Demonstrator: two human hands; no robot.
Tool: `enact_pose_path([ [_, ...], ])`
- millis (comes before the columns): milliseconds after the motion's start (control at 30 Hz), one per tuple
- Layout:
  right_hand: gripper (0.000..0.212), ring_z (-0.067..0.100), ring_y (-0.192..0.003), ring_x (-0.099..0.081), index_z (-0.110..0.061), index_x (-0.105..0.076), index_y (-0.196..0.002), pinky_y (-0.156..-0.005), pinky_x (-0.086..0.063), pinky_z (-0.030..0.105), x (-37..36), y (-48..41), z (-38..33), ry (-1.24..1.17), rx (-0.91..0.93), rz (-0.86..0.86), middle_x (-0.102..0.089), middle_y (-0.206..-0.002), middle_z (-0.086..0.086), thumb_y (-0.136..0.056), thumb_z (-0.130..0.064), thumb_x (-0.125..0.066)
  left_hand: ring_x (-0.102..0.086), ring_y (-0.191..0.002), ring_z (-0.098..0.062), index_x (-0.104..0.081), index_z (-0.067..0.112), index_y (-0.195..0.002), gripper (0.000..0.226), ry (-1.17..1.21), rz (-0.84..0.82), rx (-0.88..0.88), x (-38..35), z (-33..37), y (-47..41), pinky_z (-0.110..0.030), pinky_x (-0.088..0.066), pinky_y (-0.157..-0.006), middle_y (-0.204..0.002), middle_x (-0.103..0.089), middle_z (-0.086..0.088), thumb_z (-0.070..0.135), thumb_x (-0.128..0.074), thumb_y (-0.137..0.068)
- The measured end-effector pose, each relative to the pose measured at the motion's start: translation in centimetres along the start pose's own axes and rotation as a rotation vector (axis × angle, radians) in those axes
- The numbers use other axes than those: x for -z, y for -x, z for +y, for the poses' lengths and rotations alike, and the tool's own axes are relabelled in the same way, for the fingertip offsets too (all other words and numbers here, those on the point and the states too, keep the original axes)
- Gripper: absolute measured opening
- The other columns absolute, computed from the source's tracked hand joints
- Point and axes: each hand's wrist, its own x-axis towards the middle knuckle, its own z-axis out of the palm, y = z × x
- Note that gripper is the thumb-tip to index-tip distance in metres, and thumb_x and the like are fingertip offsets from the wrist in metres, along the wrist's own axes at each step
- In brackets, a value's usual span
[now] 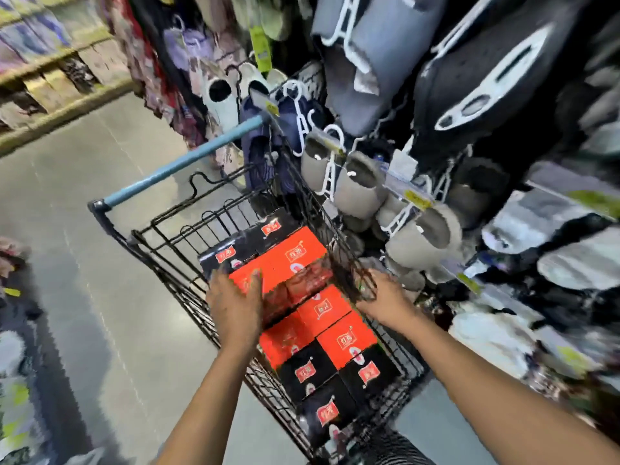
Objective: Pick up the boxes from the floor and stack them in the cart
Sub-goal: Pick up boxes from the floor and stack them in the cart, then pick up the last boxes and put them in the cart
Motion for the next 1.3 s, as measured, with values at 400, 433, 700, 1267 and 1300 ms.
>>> enact_pose_path([
  [400, 0.070, 0.030, -0.130, -0.042, -0.021, -0.039, -0.139, -0.102, -0.039, 0.038, -1.6, 30.8, 15.9, -0.081, -0.574, 0.423, -0.045, -0.139, 0.007, -0.082, -0.053, -0.063, -0.057, -0.106, -0.042, -0.058, 0.003, -0.120, 0.049, -0.311, -0.669, -1.070, -3.6, 10.1, 17.8, -0.048, -0.047, -0.089, -0.114, -0.062, -0.023, 0.038, -0.061, -0.086],
  [433, 0.070, 0.030, -0.129, -0.043, -0.017, -0.041, -0.136, -0.102, -0.039, 0.037, -2.4, 33.7, 17.5, -0.095, -0.637, 0.424, -0.045, -0.139, 0.008, -0.082, -0.055, -0.063, -0.057, -0.108, -0.040, -0.058, 0.008, -0.122, 0.046, -0.351, -0.741, -1.136, -4.1, 10.4, 20.4, -0.047, -0.047, -0.090, -0.116, -0.061, -0.020, 0.037, -0.062, -0.087],
  [700, 0.085, 0.031, -0.131, -0.040, -0.016, -0.037, -0.138, -0.104, -0.040, 0.043, -10.0, 56.3, 27.2, -0.410, -1.101, 0.517, -0.042, -0.142, 0.008, -0.075, -0.068, -0.062, -0.049, -0.126, -0.029, -0.035, 0.017, -0.143, 0.073, -0.616, -1.123, -1.690, -7.6, 11.6, 43.7, -0.039, -0.044, -0.099, -0.141, -0.049, -0.009, 0.065, -0.044, -0.089],
  [1267, 0.091, 0.032, -0.133, -0.041, -0.012, -0.030, -0.145, -0.107, -0.038, 0.042, -27.9, 89.0, 47.0, -0.950, -1.515, 0.522, -0.037, -0.150, 0.009, -0.078, -0.065, -0.061, -0.037, -0.134, -0.037, -0.036, 0.005, -0.144, 0.081, -0.458, -1.266, -2.081, -13.4, 2.0, 91.3, -0.044, -0.029, -0.111, -0.146, -0.039, -0.022, 0.052, -0.063, -0.084],
  [1300, 0.091, 0.032, -0.133, -0.040, -0.012, -0.030, -0.145, -0.106, -0.039, 0.042, -28.4, 89.6, 48.2, -0.977, -1.523, 0.515, -0.038, -0.150, 0.009, -0.077, -0.064, -0.062, -0.035, -0.135, -0.036, -0.034, 0.006, -0.145, 0.081, -0.510, -1.273, -2.075, -14.4, 1.4, 92.5, -0.043, -0.027, -0.111, -0.147, -0.037, -0.021, 0.052, -0.063, -0.084],
])
